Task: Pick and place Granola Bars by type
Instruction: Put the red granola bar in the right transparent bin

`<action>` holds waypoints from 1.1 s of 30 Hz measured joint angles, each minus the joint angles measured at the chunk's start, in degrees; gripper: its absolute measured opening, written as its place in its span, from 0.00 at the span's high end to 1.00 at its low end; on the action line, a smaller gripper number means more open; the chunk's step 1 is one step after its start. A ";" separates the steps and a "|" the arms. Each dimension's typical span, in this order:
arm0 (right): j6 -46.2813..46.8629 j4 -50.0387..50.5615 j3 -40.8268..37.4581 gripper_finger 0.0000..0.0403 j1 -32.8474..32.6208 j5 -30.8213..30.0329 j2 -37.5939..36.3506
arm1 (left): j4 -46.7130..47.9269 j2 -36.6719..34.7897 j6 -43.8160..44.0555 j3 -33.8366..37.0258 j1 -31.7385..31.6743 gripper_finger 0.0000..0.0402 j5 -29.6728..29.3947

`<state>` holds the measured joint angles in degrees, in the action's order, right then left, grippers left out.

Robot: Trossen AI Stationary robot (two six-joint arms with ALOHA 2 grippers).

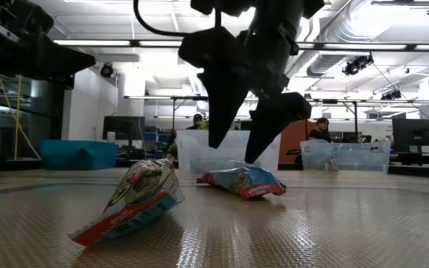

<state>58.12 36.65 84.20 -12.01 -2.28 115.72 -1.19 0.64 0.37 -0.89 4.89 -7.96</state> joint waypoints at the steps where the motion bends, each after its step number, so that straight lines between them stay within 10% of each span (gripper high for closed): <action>1: 0.16 0.06 0.00 0.29 0.00 -0.14 0.15 | 0.00 0.00 0.01 -0.02 0.01 1.00 0.00; 33: 2.96 -4.36 0.24 0.32 -0.42 1.04 6.58 | -0.02 -0.02 -0.01 0.00 0.02 1.00 -0.09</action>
<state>61.08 32.30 84.44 -12.43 -1.24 122.30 -1.21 0.62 0.36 -0.89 4.91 -8.05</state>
